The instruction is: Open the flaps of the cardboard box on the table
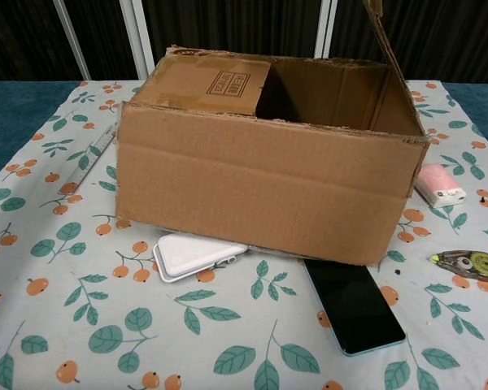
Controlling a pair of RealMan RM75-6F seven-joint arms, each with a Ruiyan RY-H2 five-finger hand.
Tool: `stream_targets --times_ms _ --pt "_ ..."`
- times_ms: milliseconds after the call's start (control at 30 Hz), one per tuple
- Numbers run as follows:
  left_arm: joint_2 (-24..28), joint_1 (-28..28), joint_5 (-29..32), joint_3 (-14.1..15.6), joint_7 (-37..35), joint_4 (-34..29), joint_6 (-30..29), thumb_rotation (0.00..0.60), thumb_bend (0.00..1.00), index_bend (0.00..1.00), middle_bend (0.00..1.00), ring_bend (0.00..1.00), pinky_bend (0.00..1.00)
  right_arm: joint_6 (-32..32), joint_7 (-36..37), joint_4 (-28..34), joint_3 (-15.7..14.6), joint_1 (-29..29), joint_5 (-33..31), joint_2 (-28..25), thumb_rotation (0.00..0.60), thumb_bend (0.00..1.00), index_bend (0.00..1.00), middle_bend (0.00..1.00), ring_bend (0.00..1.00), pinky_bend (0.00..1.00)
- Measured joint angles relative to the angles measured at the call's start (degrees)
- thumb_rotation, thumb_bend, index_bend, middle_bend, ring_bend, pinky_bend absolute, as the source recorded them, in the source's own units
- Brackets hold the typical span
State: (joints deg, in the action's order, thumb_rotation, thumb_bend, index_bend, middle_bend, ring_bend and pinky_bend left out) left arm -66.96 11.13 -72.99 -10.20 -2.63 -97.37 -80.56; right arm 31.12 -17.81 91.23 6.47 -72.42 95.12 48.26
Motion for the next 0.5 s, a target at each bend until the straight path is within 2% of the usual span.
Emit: stream_targets --times_ms 500 --pt "0.07 -0.1 -0.02 -0.04 -0.09 -0.23 0.12 0.6 0.13 0.02 0.0 0.0 0.17 -0.62 -2.69 2.07 0.73 2.19 -0.97 -2.39 0.6 1.0 0.49 0.35 0.28 0.27"
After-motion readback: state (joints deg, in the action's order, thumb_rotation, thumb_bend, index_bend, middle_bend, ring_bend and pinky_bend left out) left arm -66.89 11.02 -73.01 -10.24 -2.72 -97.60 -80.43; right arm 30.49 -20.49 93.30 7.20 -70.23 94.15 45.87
